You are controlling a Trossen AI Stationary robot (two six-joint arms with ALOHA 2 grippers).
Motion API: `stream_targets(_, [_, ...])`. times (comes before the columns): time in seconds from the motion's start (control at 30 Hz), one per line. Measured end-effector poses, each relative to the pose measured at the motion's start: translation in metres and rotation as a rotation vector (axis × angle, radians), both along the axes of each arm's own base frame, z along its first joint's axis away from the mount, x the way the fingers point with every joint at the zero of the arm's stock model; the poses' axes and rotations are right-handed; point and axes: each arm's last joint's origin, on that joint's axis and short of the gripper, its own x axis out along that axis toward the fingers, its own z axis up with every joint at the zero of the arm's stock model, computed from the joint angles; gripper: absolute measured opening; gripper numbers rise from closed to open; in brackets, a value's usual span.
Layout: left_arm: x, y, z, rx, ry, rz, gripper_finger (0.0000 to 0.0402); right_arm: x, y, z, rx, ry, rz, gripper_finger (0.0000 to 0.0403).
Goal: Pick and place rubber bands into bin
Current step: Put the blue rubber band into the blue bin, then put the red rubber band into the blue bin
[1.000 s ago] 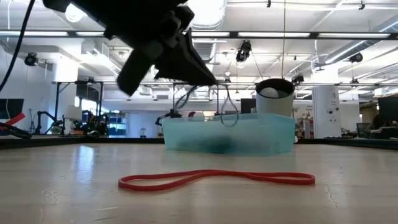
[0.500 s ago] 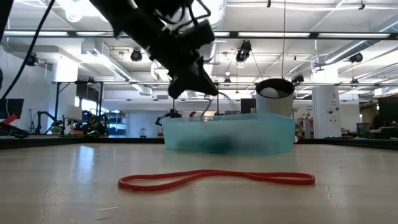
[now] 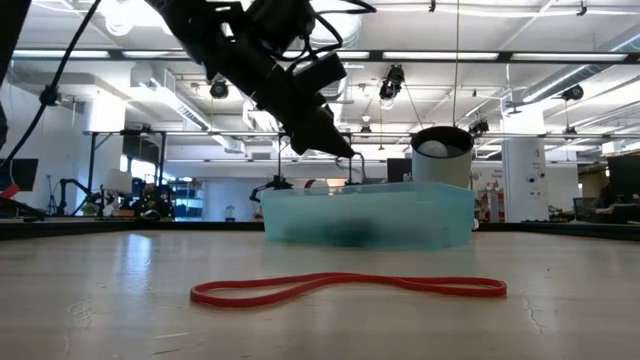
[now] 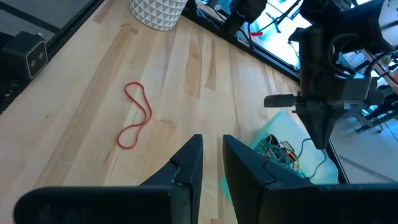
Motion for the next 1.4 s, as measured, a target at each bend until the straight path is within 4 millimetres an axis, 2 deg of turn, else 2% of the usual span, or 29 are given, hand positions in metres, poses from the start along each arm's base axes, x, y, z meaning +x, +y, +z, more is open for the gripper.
stream_targets(0.17, [0.000,-0.001,-0.002,-0.022,0.002,-0.034,0.0013,0.000,0.000,0.000,0.000,0.000,0.000,0.0056])
stream_targets(0.47, [0.000,-0.001,-0.002,-0.035,-0.003,-0.031,0.0088,0.000,0.000,0.000,0.001,0.000,0.000,0.0056])
stream_targets(0.57, [0.000,-0.003,-0.002,-0.082,-0.016,-0.031,0.0101,0.000,0.000,0.000,0.001,0.001,0.001,0.0056])
stream_targets(0.7, [0.001,-0.012,0.002,-0.180,-0.045,-0.114,0.0105,0.000,0.000,0.000,0.001,0.001,0.001,0.0057])
stream_targets(0.93, [0.001,-0.044,0.002,-0.312,-0.048,-0.273,0.0105,0.000,0.000,-0.002,0.004,0.007,0.002,0.0057])
stream_targets(1.3, [-0.008,-0.121,0.001,-0.352,-0.009,-0.534,0.0105,0.000,0.000,-0.002,0.022,0.004,-0.008,0.0057])
stream_targets(1.4, [-0.010,-0.139,-0.005,-0.353,0.005,-0.580,0.0105,0.000,0.000,-0.002,0.022,0.003,-0.008,0.0057])
